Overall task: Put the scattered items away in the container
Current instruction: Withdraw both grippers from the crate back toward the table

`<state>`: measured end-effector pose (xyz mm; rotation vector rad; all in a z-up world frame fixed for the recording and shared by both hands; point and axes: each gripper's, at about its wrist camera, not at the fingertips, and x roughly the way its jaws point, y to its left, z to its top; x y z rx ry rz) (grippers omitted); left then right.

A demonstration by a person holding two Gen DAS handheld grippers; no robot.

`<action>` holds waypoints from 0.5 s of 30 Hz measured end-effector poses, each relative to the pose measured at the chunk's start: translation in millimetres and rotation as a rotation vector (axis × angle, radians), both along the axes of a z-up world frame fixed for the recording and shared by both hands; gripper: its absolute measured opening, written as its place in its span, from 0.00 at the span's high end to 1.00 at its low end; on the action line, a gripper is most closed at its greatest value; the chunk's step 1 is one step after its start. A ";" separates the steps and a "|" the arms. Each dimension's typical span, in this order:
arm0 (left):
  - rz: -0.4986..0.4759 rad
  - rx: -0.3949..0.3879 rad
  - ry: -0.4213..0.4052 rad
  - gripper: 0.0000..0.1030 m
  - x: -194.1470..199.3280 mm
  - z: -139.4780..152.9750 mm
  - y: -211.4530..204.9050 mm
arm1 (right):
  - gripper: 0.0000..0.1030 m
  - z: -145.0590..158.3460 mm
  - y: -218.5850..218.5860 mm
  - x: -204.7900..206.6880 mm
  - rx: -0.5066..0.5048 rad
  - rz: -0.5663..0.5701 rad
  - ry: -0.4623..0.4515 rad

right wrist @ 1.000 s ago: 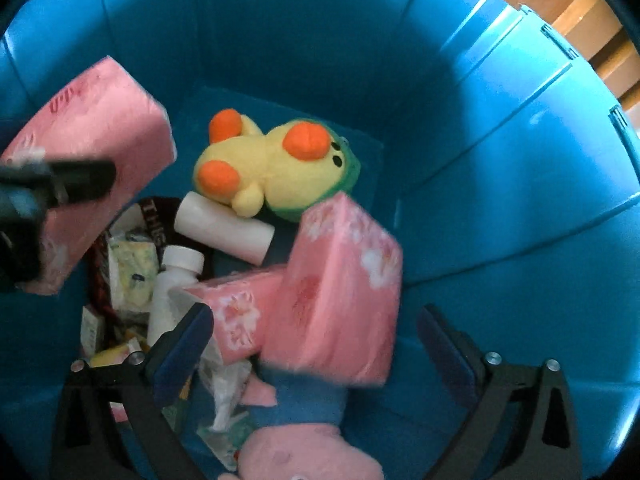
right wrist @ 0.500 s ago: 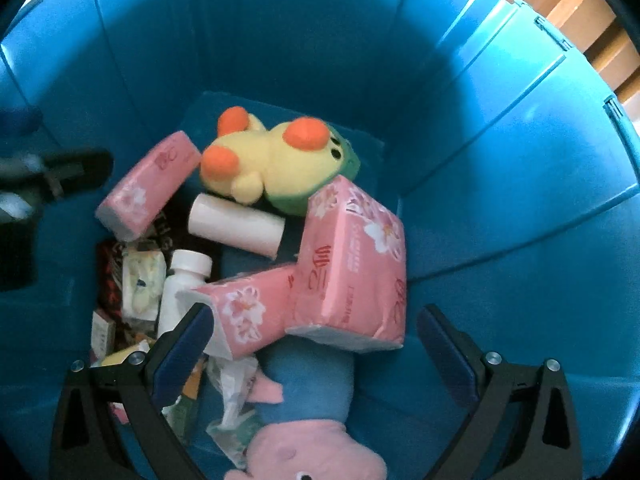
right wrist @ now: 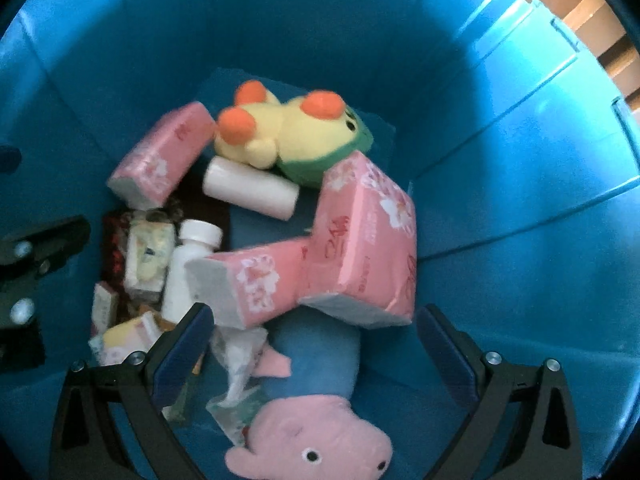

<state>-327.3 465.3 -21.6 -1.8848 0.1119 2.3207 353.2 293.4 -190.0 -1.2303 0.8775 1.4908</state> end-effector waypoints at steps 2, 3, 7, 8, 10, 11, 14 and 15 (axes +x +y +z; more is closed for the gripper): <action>-0.003 0.014 0.032 0.06 14.7 13.0 -3.1 | 0.01 5.3 -2.6 -0.5 0.006 0.009 0.023; -0.001 0.024 0.050 0.06 22.0 20.5 -6.1 | 0.01 6.2 -3.5 -0.9 0.003 0.010 0.031; 0.017 0.068 0.157 0.06 51.2 61.2 -23.1 | 0.01 19.7 -9.0 -3.9 0.036 0.020 0.045; 0.024 0.072 0.182 0.06 56.7 70.2 -28.3 | 0.00 26.8 -11.0 -4.4 0.052 0.023 0.064; 0.035 0.084 0.231 0.06 68.0 90.2 -40.3 | 0.00 38.4 -14.1 -4.5 0.073 0.020 0.098; 0.041 0.088 0.248 0.06 72.0 97.9 -46.4 | 0.00 44.8 -16.3 -4.9 0.084 0.018 0.111; 0.063 0.092 0.300 0.06 85.1 118.5 -68.3 | 0.00 60.7 -23.2 -8.0 0.101 0.001 0.140; 0.073 0.094 0.314 0.06 89.1 123.8 -76.8 | 0.00 65.2 -25.3 -9.8 0.101 -0.001 0.149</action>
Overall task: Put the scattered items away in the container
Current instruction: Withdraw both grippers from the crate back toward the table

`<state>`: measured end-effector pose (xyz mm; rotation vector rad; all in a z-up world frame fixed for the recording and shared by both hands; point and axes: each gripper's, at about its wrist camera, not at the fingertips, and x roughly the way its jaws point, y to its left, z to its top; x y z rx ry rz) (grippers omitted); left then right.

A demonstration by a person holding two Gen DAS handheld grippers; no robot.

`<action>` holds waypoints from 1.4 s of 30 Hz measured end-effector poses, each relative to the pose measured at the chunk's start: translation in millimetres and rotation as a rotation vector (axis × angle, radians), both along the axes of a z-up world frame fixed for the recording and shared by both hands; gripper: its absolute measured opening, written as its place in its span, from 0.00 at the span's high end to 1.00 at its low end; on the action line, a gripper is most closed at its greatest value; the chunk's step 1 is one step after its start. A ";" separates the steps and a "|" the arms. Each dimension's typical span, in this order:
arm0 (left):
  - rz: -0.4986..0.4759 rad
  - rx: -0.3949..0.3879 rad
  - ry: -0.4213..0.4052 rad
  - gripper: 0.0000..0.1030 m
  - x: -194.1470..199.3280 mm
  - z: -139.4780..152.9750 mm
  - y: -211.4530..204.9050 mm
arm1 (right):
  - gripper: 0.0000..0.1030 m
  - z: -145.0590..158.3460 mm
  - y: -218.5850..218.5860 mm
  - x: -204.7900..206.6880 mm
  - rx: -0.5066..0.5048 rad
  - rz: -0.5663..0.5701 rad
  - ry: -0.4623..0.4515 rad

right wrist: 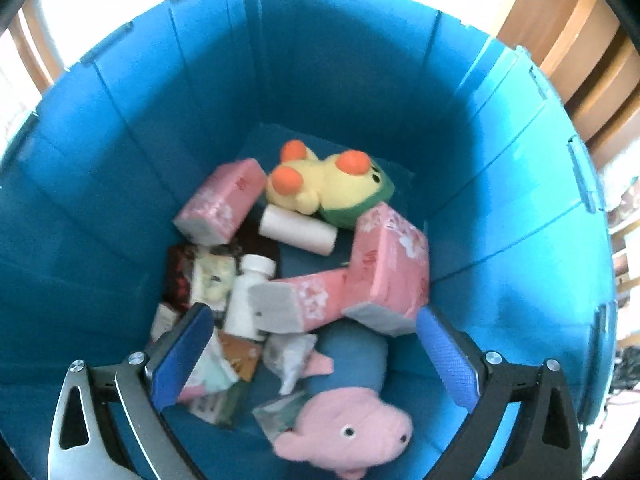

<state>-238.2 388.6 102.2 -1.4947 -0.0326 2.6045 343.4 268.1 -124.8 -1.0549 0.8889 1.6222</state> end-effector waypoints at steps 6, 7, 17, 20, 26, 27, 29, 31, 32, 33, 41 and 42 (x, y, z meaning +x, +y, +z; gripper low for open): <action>0.076 0.026 0.070 0.06 29.8 20.9 -69.6 | 0.00 46.6 -21.6 -27.3 0.072 0.017 0.012; 0.093 0.034 0.077 0.06 36.1 21.9 -85.9 | 0.00 56.5 -25.3 -35.1 0.088 0.019 0.022; 0.189 0.048 0.110 0.06 103.7 3.3 -225.1 | 0.00 134.2 -63.4 -165.8 0.216 0.082 0.046; 0.213 0.050 0.117 0.06 127.5 -7.2 -271.6 | 0.00 146.0 -79.0 -212.9 0.238 0.100 0.065; 0.255 0.036 0.134 0.06 166.9 -34.0 -358.2 | 0.00 158.5 -110.3 -302.5 0.270 0.138 0.120; 0.264 0.025 0.136 0.06 171.0 -39.3 -369.6 | 0.00 158.0 -115.7 -318.4 0.273 0.142 0.127; 0.287 0.001 0.140 0.06 177.1 -51.7 -390.7 | 0.00 154.3 -120.2 -337.4 0.267 0.134 0.144; 0.315 -0.015 0.135 0.06 180.5 -66.6 -410.5 | 0.00 146.7 -124.8 -358.6 0.253 0.129 0.165; 0.324 -0.016 0.127 0.06 180.4 -73.4 -418.2 | 0.00 142.9 -125.7 -365.7 0.247 0.123 0.170; 0.330 -0.011 0.120 0.06 180.6 -80.4 -425.8 | 0.00 137.6 -126.1 -375.1 0.236 0.118 0.179; 0.410 0.043 0.094 0.06 160.5 -134.2 -469.2 | 0.00 104.8 -114.9 -419.7 0.219 0.125 0.233; 0.423 0.036 0.097 0.06 156.9 -139.9 -472.2 | 0.00 99.0 -109.8 -424.6 0.214 0.129 0.243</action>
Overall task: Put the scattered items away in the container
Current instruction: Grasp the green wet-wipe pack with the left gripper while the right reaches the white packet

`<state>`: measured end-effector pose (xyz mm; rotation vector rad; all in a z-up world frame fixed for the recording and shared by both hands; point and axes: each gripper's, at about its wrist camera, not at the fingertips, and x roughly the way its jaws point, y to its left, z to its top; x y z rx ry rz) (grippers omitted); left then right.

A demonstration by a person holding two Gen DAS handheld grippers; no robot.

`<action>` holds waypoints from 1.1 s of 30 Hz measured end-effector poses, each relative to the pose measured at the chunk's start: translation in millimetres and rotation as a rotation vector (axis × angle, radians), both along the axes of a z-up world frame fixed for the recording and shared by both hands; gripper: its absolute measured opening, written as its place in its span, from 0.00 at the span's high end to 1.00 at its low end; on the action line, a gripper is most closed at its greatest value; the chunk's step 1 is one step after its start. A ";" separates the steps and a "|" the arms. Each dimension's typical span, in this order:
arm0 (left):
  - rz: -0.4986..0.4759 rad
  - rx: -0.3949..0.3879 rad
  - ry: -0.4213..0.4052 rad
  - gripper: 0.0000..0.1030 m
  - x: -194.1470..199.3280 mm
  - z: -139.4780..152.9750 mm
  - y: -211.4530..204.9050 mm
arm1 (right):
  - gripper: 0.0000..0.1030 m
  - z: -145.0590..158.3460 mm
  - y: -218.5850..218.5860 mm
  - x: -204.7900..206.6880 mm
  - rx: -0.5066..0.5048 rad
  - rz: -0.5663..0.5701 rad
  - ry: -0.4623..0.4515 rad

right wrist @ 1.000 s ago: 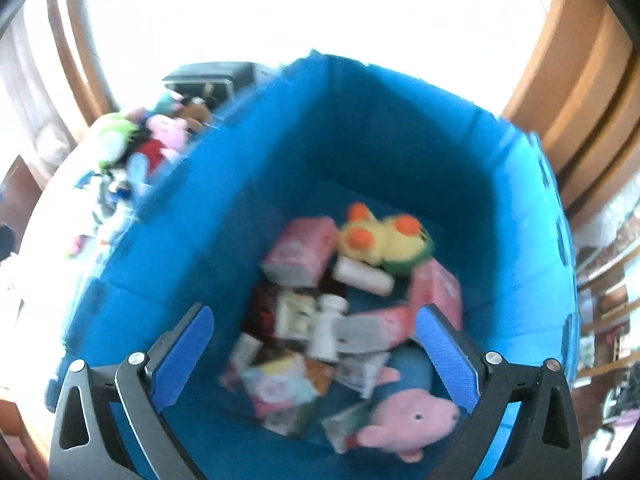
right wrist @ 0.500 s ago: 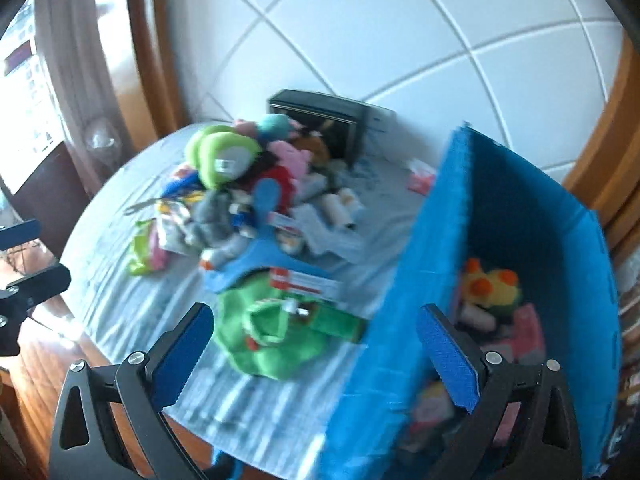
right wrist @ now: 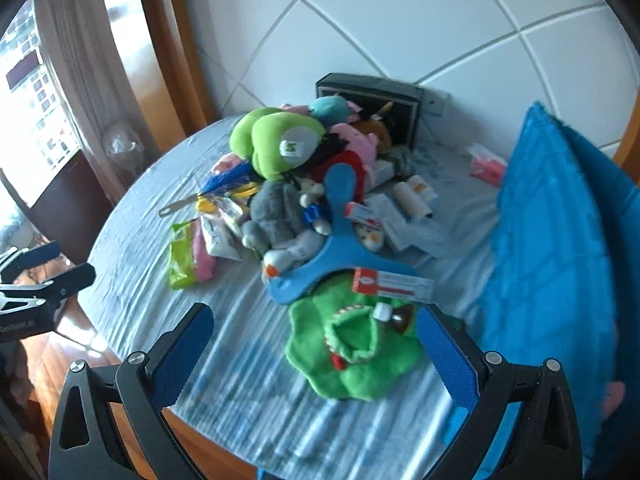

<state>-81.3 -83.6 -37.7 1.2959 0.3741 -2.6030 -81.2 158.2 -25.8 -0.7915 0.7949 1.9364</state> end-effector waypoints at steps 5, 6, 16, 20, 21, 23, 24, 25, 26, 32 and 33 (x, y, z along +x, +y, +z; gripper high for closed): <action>0.049 -0.006 -0.048 0.06 -30.8 -37.3 -15.6 | 0.00 -35.6 32.7 -29.6 -0.044 0.029 0.032; 0.064 -0.001 -0.063 0.06 -37.4 -46.7 -18.9 | 0.00 -45.6 41.9 -38.7 -0.064 0.041 0.034; 0.150 0.091 -0.228 0.06 -90.5 -152.1 -53.0 | 0.02 -101.0 80.7 -121.9 -0.132 0.187 0.001; 0.149 0.123 -0.251 0.06 -114.3 -186.4 -67.4 | 0.21 -118.7 92.3 -148.7 -0.153 0.186 -0.025; 0.144 0.123 -0.252 0.06 -119.3 -192.4 -69.5 | 0.23 -125.2 96.2 -155.7 -0.174 0.183 -0.025; 0.114 0.108 -0.268 0.06 -132.6 -206.7 -71.9 | 0.23 -133.6 103.0 -166.6 -0.195 0.171 -0.031; 0.101 0.099 -0.277 0.06 -137.7 -212.6 -72.9 | 0.23 -139.0 107.2 -174.8 -0.210 0.164 -0.034; 0.092 0.090 -0.287 0.06 -142.5 -218.7 -74.6 | 0.23 -142.8 110.2 -182.2 -0.222 0.165 -0.033; 0.083 0.089 -0.297 0.06 -146.7 -225.9 -77.5 | 0.23 -144.1 112.3 -187.8 -0.228 0.165 -0.035; 0.044 0.161 -0.302 0.06 -146.4 -250.9 -110.5 | 0.26 -159.7 122.4 -236.7 -0.264 0.178 -0.053; 0.042 0.153 -0.296 0.06 -145.0 -250.8 -115.6 | 0.29 -163.6 123.1 -248.2 -0.269 0.184 -0.055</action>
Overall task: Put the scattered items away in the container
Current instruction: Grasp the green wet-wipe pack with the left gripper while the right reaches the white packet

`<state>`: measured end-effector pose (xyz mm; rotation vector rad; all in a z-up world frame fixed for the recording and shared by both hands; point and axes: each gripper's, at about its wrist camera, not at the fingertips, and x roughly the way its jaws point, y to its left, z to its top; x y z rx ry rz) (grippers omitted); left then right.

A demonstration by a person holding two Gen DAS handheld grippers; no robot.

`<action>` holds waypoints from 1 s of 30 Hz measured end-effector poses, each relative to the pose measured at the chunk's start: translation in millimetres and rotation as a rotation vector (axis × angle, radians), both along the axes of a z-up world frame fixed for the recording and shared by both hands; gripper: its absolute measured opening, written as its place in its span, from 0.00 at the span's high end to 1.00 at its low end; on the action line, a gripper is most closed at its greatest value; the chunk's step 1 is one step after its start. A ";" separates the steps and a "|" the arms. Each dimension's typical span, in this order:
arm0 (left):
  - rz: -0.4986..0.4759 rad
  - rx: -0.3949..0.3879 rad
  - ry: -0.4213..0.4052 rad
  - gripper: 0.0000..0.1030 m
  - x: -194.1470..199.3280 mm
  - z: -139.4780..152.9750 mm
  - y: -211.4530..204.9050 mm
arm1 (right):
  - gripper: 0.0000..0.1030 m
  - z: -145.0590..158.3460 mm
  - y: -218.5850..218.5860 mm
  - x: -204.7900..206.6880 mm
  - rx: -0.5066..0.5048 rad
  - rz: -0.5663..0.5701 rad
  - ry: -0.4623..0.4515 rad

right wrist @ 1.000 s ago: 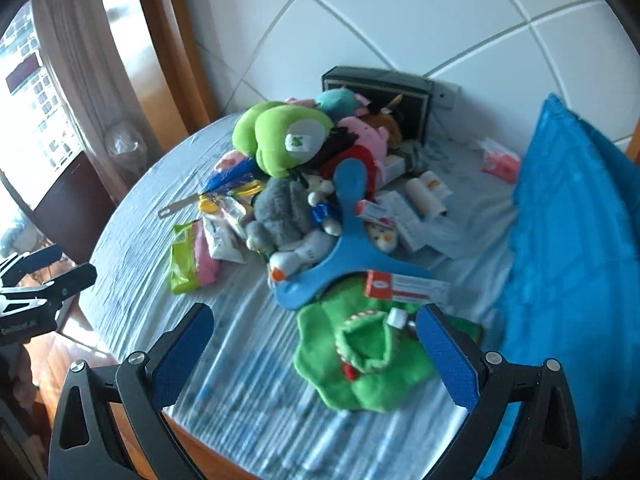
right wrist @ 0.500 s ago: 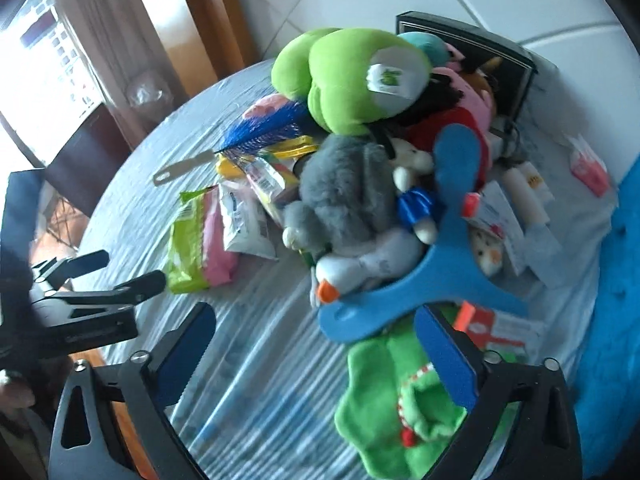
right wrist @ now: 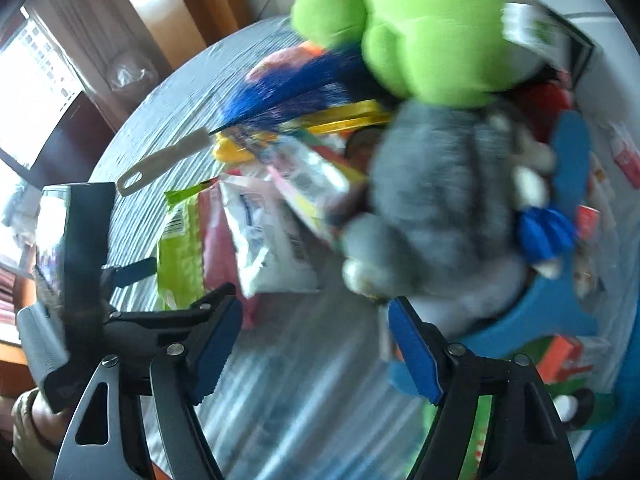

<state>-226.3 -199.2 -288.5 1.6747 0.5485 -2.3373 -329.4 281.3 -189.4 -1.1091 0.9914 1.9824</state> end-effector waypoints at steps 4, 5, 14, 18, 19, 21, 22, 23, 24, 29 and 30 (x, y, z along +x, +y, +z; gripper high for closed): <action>-0.015 -0.033 0.012 0.06 4.7 -0.3 -20.1 | 0.41 -17.6 7.3 -27.6 -0.031 -0.002 -0.012; -0.015 -0.024 0.014 0.06 5.2 -1.6 -24.0 | 0.41 -23.6 10.4 -34.5 -0.038 -0.004 -0.019; 0.059 0.121 0.046 0.06 8.0 -17.6 -46.1 | 0.41 -48.4 33.8 -53.3 -0.043 -0.043 -0.053; 0.020 0.114 0.074 0.14 12.4 -16.1 -45.1 | 0.41 -48.7 30.4 -54.1 -0.046 -0.063 -0.055; -0.001 0.107 0.090 0.25 15.8 -12.3 -42.4 | 0.41 -50.8 27.6 -53.5 -0.054 -0.074 -0.045; -0.019 0.079 0.106 0.32 21.4 -6.6 -38.4 | 0.41 -55.3 22.8 -53.8 -0.078 -0.081 -0.022; -0.028 0.062 0.112 0.33 23.6 -5.5 -36.9 | 0.40 -58.6 18.6 -56.1 -0.080 -0.076 -0.019; -0.032 0.061 0.118 0.33 25.2 -5.5 -36.7 | 0.39 -64.2 14.8 -61.3 -0.073 -0.062 -0.032; -0.030 0.069 0.124 0.35 27.1 -6.2 -37.2 | 0.34 -66.8 12.6 -64.7 -0.060 -0.054 -0.048; -0.026 0.074 0.123 0.43 39.6 -2.6 -33.0 | 0.44 -71.4 1.8 -86.6 0.050 0.000 -0.153; -0.030 0.079 0.118 0.45 44.5 -1.7 -32.0 | 0.45 -71.1 -0.2 -85.9 0.036 -0.005 -0.151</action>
